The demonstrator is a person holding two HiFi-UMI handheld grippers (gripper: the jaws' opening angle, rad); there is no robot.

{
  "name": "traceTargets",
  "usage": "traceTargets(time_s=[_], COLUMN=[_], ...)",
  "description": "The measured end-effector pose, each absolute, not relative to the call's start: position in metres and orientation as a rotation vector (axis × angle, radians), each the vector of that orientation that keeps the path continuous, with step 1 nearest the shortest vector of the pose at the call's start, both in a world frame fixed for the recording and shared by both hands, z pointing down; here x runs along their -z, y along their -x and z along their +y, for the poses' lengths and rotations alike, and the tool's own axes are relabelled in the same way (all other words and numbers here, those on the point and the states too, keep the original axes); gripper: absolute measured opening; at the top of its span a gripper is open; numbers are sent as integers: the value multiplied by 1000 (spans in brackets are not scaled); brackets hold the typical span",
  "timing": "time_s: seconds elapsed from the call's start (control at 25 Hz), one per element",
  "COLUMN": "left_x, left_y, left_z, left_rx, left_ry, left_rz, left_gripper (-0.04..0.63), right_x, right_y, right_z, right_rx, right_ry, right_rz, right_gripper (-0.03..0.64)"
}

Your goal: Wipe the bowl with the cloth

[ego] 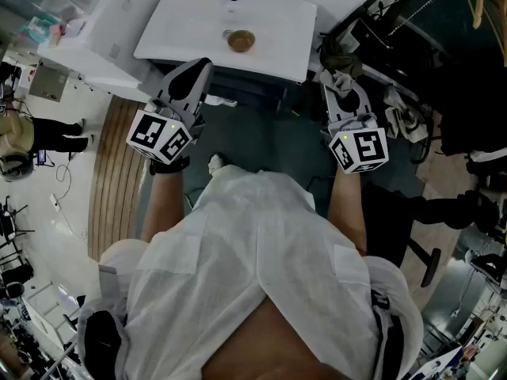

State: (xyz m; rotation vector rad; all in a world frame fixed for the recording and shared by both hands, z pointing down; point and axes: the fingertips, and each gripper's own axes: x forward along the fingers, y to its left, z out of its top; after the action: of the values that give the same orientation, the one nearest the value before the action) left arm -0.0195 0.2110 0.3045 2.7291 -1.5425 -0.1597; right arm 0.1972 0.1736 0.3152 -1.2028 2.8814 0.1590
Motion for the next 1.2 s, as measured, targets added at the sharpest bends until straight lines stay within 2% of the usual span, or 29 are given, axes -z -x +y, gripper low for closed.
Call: traceTargets(time_s=[0.88, 1.2], left_x=[-316, -324], left_y=[14, 26], left_z=[205, 175], left_rx=[116, 118], left_ry=[-2709, -2720], left_rz=[-1554, -1546], left_gripper=[18, 18], right_x=[-323, -330], right_y=[-203, -184], right_z=[163, 132], right_rx=[-63, -74], right_ry=[1176, 1166], right_rz=[2849, 2861], right_gripper=[41, 41])
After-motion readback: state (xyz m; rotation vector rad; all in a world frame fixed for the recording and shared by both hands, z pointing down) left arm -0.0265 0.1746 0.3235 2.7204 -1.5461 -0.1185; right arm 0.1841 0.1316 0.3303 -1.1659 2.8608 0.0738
